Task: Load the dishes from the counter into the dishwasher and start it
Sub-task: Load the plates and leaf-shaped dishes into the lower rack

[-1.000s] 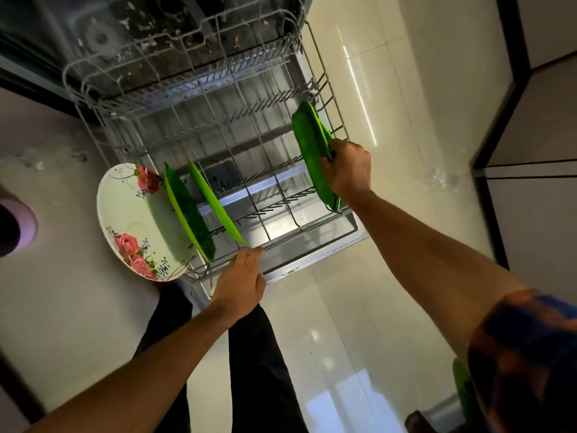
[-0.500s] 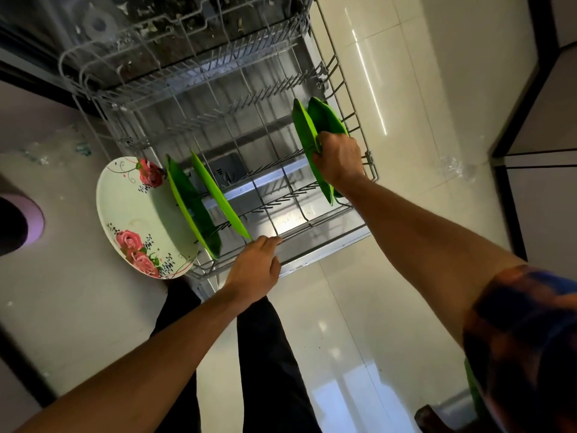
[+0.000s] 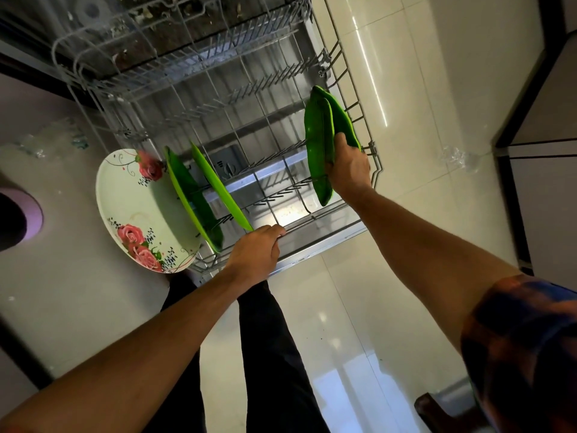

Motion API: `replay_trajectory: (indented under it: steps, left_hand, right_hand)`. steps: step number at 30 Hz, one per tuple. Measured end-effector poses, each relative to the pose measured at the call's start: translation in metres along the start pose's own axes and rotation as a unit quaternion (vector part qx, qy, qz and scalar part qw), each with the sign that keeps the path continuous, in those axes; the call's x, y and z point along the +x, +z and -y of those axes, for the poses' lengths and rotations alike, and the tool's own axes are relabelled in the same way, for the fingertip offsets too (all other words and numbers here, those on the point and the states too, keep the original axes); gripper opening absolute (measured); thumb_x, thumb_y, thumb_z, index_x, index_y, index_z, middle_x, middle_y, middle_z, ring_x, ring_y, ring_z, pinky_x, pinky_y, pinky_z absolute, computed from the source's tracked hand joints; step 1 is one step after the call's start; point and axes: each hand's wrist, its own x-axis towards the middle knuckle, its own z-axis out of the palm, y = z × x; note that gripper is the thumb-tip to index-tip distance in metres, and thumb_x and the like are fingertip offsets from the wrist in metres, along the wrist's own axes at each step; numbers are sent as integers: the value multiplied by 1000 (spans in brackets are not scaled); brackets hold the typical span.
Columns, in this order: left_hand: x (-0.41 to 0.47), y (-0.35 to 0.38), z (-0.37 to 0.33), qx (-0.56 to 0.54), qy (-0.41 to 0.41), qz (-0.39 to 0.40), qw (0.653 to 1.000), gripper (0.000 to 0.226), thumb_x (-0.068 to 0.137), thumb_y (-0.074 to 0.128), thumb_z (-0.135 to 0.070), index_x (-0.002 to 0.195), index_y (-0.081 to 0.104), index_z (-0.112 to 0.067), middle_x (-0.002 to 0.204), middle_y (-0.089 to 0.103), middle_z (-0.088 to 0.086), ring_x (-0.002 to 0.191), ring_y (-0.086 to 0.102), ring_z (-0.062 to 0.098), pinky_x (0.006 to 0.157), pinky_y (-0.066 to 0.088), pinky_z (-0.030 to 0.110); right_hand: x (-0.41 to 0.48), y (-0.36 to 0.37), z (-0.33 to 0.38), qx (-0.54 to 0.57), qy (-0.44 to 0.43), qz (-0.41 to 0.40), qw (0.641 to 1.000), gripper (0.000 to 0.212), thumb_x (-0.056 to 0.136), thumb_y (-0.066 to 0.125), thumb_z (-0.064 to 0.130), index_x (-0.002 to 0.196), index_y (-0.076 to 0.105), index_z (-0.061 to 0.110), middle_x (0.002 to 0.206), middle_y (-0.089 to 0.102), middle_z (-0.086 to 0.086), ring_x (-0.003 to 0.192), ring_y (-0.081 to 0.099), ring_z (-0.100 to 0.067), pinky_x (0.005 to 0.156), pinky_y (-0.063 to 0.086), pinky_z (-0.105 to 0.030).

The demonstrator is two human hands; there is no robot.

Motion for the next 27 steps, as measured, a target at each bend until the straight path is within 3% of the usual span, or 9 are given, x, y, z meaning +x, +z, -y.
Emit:
replay_trajectory:
  steps: [6,15,20,27]
  left_hand:
    - [2,-3,-1,21,-3,11,1000,29,100,50,-13,126,60,-21,112,69,3,99,67,25,84,57,43]
    - [3,-8,2,20,-5,33,999,28,99,51,-14,123,61,-23,114,69,1,101,67,24,85,57,42]
    - [5,-10,1,13,-2,26,1000,26,97,53,-13,118,63,-23,110,70,1,98,68,24,82,58,42]
    - [5,-10,4,2,7,24,1000,26,97,55,-14,119,64,-22,109,71,1,97,68,22,83,58,41]
  right_hand:
    - [2,-2,1,22,-11,-17,1000,34,97,64,14,127,49,7,102,69,-14,83,66,-27,76,61,-44]
    - [-10,-31,5,-1,-14,-86,996,26,102,53,23,124,58,9,92,70,-8,72,60,-22,74,57,-39]
    - [-22,-52,4,-8,-41,-93,995,33,101,54,23,132,59,12,100,72,-8,84,66,-25,76,42,-26]
    - [-21,-61,6,0,-76,-154,985,31,97,56,18,124,67,10,99,74,-8,84,68,-25,77,40,-23]
